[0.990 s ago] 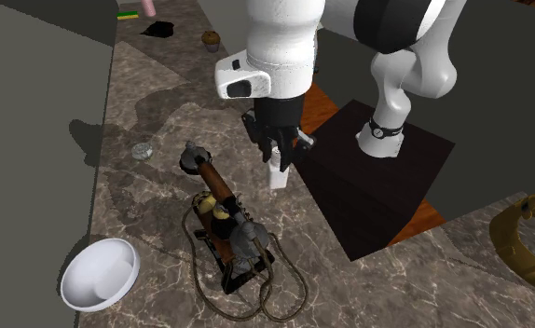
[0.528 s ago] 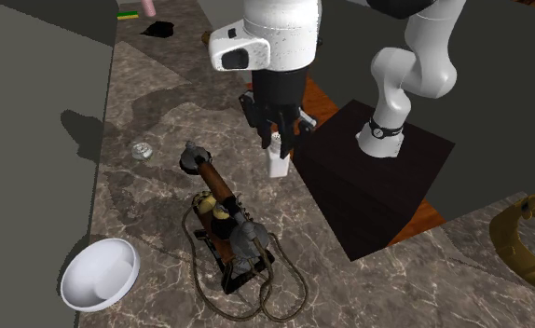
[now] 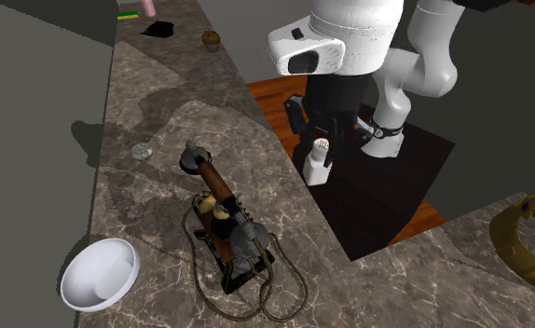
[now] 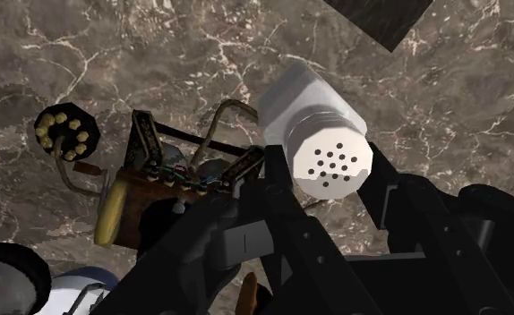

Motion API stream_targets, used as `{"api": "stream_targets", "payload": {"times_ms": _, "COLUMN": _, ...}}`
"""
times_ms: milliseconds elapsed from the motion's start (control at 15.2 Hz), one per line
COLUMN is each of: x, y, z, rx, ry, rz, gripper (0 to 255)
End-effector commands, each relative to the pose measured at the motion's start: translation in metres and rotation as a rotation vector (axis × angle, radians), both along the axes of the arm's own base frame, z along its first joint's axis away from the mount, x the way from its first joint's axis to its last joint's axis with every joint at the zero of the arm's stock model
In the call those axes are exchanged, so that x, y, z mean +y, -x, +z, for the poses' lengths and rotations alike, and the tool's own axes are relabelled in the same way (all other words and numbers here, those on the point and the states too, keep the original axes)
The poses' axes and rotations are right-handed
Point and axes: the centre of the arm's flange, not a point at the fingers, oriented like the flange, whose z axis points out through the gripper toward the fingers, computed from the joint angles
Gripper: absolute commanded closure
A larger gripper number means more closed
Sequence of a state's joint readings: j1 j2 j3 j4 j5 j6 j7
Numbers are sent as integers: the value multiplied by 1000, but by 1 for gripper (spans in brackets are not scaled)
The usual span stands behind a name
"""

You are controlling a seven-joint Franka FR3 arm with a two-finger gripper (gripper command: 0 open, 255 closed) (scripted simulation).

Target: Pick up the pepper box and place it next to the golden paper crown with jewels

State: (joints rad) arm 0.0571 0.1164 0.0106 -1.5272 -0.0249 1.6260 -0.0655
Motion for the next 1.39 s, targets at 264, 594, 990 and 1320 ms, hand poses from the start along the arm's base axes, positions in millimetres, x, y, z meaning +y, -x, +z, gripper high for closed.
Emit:
{"api": "stream_targets", "payload": {"times_ms": 264, "x": 75, "y": 31, "z": 0, "rx": 0, "ry": 0, "rz": -1, "gripper": 255}}
{"api": "stream_targets", "payload": {"times_ms": 594, "x": 137, "y": 55, "z": 0, "rx": 0, "ry": 0, "rz": -1, "gripper": 255}}
{"api": "stream_targets", "payload": {"times_ms": 990, "x": 210, "y": 84, "z": 0, "rx": 0, "ry": 0, "rz": -1, "gripper": 255}}
{"api": "stream_targets", "payload": {"times_ms": 1320, "x": 272, "y": 108, "z": 0, "rx": 0, "ry": 0, "rz": -1, "gripper": 255}}
